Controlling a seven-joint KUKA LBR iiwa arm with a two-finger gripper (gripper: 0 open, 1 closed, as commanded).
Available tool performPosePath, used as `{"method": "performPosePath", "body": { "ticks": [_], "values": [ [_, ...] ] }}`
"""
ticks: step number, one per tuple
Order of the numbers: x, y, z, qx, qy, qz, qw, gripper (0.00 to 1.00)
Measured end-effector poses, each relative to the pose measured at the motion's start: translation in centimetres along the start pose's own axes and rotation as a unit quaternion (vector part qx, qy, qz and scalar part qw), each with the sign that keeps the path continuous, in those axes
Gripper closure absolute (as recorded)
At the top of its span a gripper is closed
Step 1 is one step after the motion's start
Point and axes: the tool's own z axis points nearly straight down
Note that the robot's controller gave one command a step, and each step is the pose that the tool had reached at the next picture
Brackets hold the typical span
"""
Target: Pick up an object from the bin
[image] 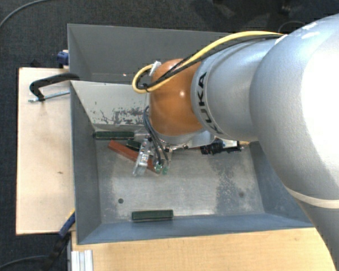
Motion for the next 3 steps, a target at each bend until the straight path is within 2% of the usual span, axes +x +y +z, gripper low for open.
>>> {"method": "performPosePath", "body": {
  "ticks": [1,2,3],
  "values": [
    [0.6,-4.3,-0.7,0.001,0.0001,-0.01,0.9999,1.0],
    [0.6,-4.1,-0.6,0.0,-0.0004,-0.012,0.9999,0.0],
    [-5.9,-2.6,5.1,-0.001,-0.0039,-0.037,0.9993,0.0]
  ]
}}
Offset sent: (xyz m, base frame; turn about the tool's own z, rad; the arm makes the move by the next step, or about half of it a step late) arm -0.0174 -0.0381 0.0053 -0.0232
